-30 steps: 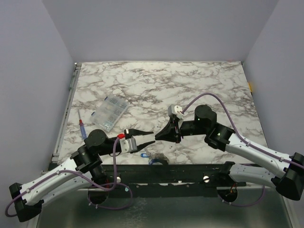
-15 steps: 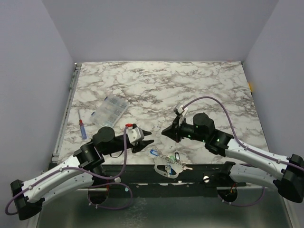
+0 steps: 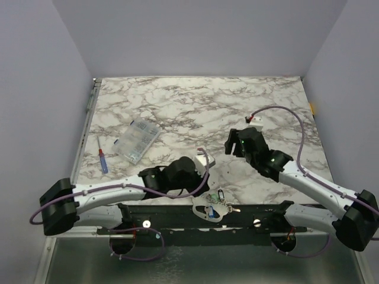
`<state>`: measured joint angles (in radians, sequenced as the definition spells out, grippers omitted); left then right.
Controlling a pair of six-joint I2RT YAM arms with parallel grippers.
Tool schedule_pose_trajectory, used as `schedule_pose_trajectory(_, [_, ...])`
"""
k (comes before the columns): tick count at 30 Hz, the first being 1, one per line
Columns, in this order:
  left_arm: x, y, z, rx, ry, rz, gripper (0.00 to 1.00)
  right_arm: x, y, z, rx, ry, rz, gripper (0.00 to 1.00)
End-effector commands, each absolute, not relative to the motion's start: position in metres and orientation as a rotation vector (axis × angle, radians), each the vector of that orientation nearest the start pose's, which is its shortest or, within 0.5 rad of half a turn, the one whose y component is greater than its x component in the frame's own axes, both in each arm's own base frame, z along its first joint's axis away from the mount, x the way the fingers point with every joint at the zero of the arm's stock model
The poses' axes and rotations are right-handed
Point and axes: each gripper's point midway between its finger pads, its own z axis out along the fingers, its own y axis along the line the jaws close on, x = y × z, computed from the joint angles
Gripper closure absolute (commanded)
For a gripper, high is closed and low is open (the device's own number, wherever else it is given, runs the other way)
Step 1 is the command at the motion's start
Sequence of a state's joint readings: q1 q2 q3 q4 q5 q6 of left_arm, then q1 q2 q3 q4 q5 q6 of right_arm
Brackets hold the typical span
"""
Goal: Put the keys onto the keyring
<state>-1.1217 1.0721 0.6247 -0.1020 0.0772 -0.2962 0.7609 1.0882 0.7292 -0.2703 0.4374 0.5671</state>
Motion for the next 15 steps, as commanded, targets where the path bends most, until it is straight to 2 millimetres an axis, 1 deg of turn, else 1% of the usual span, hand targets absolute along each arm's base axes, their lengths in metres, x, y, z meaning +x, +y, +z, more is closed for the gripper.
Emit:
schedule_pose_trajectory(1, [0.131, -0.346, 0.125, 0.737, 2.222, -0.805, 0.67, 0.294, 0.139, 0.163, 0.221, 2.118, 0.208, 0.25])
schedule_pose_trajectory(2, [0.134, -0.356, 0.128, 0.698, 2.25, -0.783, 0.67, 0.297, 0.133, 0.165, 0.237, 2.109, 0.196, 0.24])
schedule_pose_trajectory(3, [0.134, -0.361, 0.123, 0.666, 2.292, -0.745, 0.67, 0.298, 0.127, 0.167, 0.248, 2.099, 0.174, 0.23])
schedule_pose_trajectory(4, [0.133, -0.363, 0.116, 0.637, 2.335, -0.706, 0.66, 0.3, 0.12, 0.17, 0.262, 2.09, 0.149, 0.22])
schedule_pose_trajectory(5, [0.134, -0.369, 0.118, 0.592, 2.364, -0.677, 0.65, 0.301, 0.113, 0.17, 0.278, 2.086, 0.12, 0.22])
schedule_pose_trajectory(8, [0.131, -0.376, 0.112, 0.513, 2.442, -0.626, 0.59, 0.302, 0.1, 0.172, 0.296, 2.082, 0.078, 0.18])
schedule_pose_trajectory(11, [0.126, -0.385, 0.102, 0.462, 2.503, -0.603, 0.54, 0.301, 0.1, 0.171, 0.284, 2.079, 0.099, 0.18])
schedule_pose_trajectory(15, [0.117, -0.394, 0.081, 0.435, 2.596, -0.55, 0.52, 0.298, 0.1, 0.169, 0.268, 2.08, 0.12, 0.17])
